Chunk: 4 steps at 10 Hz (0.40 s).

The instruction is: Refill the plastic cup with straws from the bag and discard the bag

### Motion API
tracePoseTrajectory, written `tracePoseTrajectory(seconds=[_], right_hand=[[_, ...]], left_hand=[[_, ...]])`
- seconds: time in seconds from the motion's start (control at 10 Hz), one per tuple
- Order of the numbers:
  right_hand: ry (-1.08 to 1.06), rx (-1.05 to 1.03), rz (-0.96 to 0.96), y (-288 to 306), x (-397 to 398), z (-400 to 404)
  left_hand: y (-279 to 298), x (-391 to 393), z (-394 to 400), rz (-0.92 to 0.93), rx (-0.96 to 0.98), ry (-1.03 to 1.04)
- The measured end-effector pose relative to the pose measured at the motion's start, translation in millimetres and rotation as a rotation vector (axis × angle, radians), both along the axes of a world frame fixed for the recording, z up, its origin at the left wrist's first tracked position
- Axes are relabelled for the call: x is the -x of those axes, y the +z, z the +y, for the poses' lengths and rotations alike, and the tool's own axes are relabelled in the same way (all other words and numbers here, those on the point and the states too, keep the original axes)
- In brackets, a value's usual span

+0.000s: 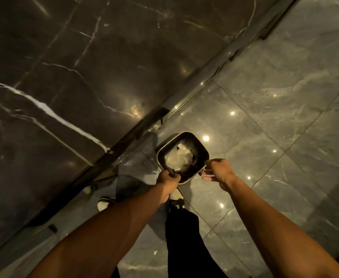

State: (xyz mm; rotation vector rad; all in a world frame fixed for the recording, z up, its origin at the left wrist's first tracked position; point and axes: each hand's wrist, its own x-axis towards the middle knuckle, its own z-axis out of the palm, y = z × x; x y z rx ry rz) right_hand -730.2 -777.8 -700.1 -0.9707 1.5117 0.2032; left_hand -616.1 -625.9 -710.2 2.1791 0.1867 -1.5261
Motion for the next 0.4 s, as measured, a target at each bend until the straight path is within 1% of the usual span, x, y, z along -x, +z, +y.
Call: tracePoseTrajectory(seconds=[0.1,0.2,0.3,0.4], right_hand=[[0.209,0.044,0.030,35.1,-12.7,11.8],[0.443,0.110,0.046,72.8,-30.9,17.4],[0.828,0.119,0.052,144.3,-64.1,24.2],[1.053,0.156,0.110,197.2,-82.2,35.7]], left_hand=[[47.8,-6.2,6.5,0.018,0.059,-0.080],[96.5,-20.0,8.9,-0.007,0.105,-0.162],[178.5,-40.1,8.0,-0.049,0.146,-0.269],[230.6,-50.9,14.0,-0.064,0.164,-0.296]])
